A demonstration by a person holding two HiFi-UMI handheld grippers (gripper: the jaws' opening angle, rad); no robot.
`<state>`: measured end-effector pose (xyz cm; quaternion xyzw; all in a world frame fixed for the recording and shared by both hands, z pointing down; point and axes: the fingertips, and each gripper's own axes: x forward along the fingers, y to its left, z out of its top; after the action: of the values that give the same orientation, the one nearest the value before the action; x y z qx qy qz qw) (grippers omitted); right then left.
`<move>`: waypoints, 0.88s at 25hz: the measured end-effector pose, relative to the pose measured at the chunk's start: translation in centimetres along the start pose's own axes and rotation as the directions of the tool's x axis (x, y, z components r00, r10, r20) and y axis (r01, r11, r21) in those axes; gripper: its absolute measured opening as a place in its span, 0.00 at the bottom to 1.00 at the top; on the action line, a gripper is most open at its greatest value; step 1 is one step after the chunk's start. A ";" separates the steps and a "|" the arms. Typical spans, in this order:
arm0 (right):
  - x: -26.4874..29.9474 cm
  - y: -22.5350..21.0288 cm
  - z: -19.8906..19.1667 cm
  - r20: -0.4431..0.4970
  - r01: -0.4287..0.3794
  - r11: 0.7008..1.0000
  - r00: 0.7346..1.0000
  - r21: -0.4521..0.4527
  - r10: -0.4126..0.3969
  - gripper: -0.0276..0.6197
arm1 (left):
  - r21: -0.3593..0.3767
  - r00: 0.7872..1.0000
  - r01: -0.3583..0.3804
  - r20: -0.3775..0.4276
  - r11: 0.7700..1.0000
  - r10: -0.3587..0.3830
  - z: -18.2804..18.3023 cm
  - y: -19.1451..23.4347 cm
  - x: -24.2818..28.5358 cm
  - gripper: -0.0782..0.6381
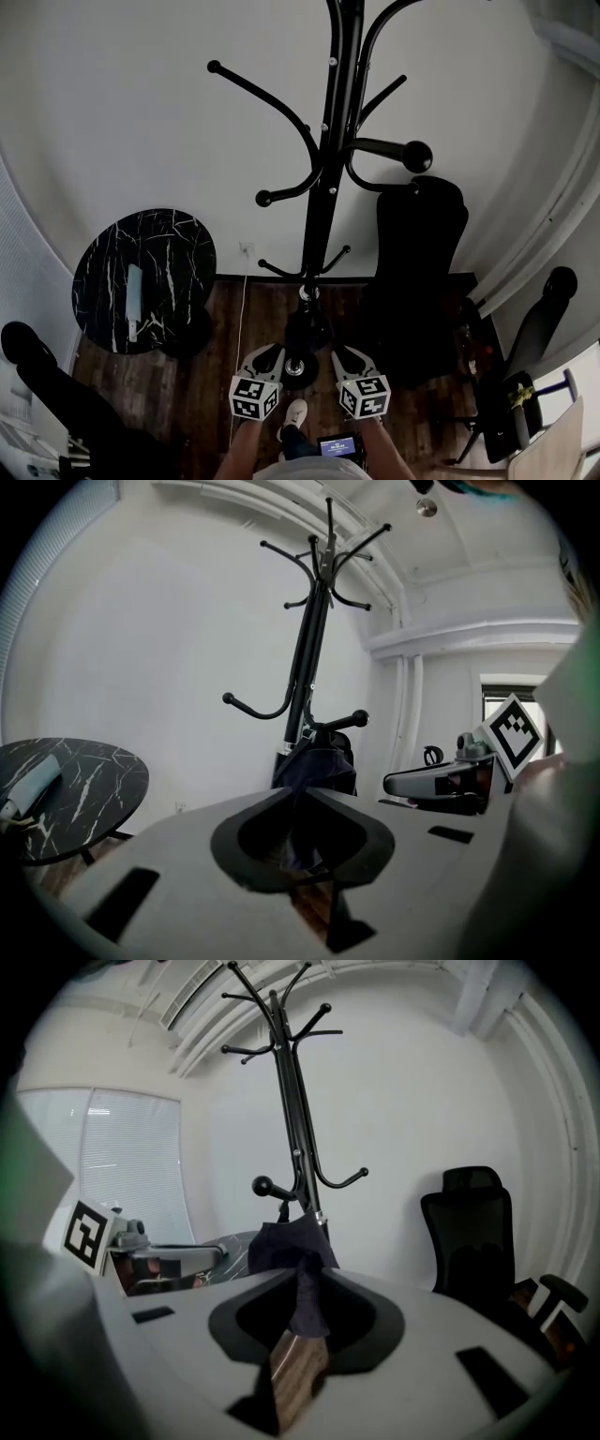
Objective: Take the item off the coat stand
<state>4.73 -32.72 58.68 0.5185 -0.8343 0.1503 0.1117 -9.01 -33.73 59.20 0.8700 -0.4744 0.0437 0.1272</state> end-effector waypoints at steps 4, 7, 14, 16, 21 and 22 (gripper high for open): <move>1.8 -0.4 -0.4 -0.038 -0.005 1.000 0.999 -0.025 0.004 0.22 | -0.017 0.999 0.020 -0.031 1.000 -0.020 -0.9 0.5 1.0 0.24; 2.9 -0.8 -0.5 -0.049 0.003 0.999 0.999 -0.033 -0.005 0.24 | -0.018 0.999 0.026 -0.042 1.000 -0.026 -1.1 1.0 1.9 0.25; 5.0 -1.7 -1.3 -0.079 -0.003 1.000 0.997 -0.004 0.003 0.32 | -0.081 0.995 0.090 -0.034 0.993 -0.093 -1.0 0.7 3.8 0.27; 5.6 -1.8 -1.3 -0.085 -0.007 1.000 0.996 -0.004 0.007 0.34 | -0.083 0.994 0.105 -0.033 0.991 -0.108 -1.0 0.5 4.4 0.28; 7.2 -1.9 -1.1 -0.077 -0.020 1.000 0.997 0.008 0.020 0.34 | -0.055 0.996 0.082 -0.017 0.995 -0.083 -0.8 1.0 5.2 0.28; 7.3 -2.0 -1.0 -0.075 -0.023 1.000 0.997 0.007 0.023 0.34 | -0.055 0.996 0.082 -0.019 0.995 -0.083 -0.9 0.9 5.5 0.28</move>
<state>3.37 -39.25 62.41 0.5031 -0.8350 0.1734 0.1399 -6.74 -38.39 61.32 0.8846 -0.4377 0.0346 0.1575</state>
